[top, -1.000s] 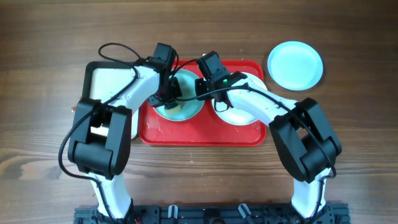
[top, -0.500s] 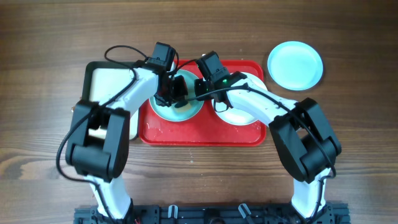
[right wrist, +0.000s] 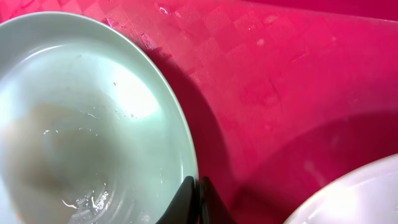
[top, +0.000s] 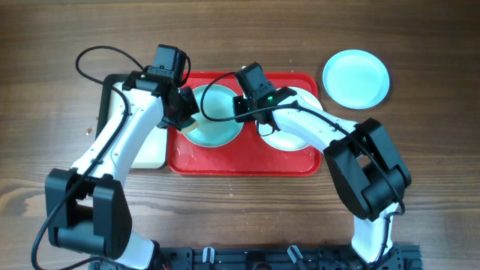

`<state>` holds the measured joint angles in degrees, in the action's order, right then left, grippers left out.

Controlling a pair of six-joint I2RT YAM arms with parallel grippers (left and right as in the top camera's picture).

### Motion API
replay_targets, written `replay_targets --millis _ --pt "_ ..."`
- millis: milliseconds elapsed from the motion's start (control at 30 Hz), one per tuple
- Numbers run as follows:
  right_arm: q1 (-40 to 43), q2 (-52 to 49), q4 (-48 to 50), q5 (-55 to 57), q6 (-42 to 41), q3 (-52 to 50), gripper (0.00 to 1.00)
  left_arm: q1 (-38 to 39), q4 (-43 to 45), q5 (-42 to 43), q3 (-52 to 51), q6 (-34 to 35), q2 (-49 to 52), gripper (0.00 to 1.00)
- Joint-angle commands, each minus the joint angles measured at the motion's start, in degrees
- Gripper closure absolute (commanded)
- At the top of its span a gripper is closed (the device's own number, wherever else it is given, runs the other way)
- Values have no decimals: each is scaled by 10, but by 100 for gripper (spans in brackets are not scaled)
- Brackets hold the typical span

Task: Clean dirty plates on tray and stack at the side
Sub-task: 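Scrub the green plate with the sponge while the right gripper holds it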

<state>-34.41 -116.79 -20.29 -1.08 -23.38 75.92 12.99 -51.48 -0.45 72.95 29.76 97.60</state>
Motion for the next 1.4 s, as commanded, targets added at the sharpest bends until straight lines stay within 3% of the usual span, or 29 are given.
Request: replay_targets --millis 0,467,600,700,1000,1067,1167,1367 --pt "-4 -11 2 -9 -6 5 96 -3 -3 -22 1 12 -3 95" --pt "-4 -11 3 -9 -6 5 94 -2 -8 -22 1 12 -3 96" --pt "-4 -11 6 -8 -6 5 77 -2 -8 -22 1 12 -3 96" --pt "-4 -11 19 -8 11 5 58 -3 -8 -22 1 12 -3 95" --pt "-4 -11 42 -5 72 5 49 -3 -7 -22 1 12 -3 96" --pt "-3 -11 42 -24 120 6 38 -3 -7 -22 1 12 -3 96" --pt "8 -9 19 -69 133 21 31 -3 -7 -22 1 12 -3 96" --pt "57 0 -54 -171 161 64 25 -3 -7 -22 1 12 -3 96"
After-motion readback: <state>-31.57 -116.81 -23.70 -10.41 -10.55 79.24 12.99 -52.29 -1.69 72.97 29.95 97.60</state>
